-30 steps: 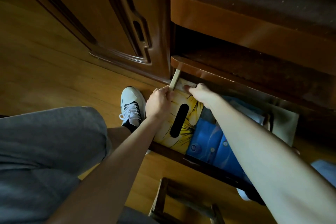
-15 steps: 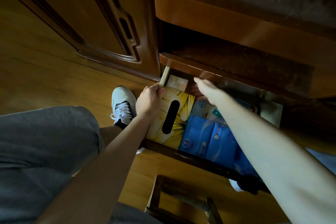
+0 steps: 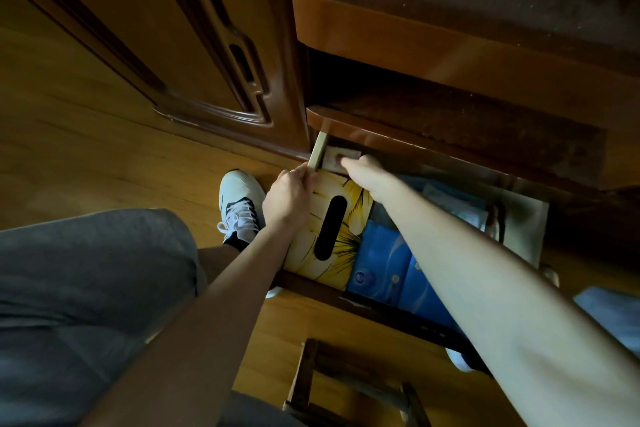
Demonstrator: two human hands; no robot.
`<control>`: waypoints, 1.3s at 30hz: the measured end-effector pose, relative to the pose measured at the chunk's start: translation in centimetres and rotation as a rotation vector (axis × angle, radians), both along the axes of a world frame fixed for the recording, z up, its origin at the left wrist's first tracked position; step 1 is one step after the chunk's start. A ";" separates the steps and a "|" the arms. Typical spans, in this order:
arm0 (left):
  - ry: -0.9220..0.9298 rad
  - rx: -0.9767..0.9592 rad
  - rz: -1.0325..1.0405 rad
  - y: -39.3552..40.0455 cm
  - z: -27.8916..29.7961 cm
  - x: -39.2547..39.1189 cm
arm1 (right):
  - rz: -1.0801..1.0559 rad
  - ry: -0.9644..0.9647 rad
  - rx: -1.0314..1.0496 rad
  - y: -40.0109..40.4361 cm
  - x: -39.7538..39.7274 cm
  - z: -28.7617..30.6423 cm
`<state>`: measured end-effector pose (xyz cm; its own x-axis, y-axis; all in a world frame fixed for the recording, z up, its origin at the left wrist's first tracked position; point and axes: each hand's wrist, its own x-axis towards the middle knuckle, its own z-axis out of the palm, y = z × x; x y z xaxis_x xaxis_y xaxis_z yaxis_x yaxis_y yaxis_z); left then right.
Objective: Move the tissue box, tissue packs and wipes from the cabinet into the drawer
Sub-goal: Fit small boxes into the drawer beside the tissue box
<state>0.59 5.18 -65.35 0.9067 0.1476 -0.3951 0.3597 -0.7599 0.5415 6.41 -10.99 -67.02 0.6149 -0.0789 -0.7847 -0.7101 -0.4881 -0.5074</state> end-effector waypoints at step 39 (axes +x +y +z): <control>-0.065 -0.001 0.010 0.0 -0.7 -0.4 | 0.163 -0.073 -0.088 1.0 0.5 0.2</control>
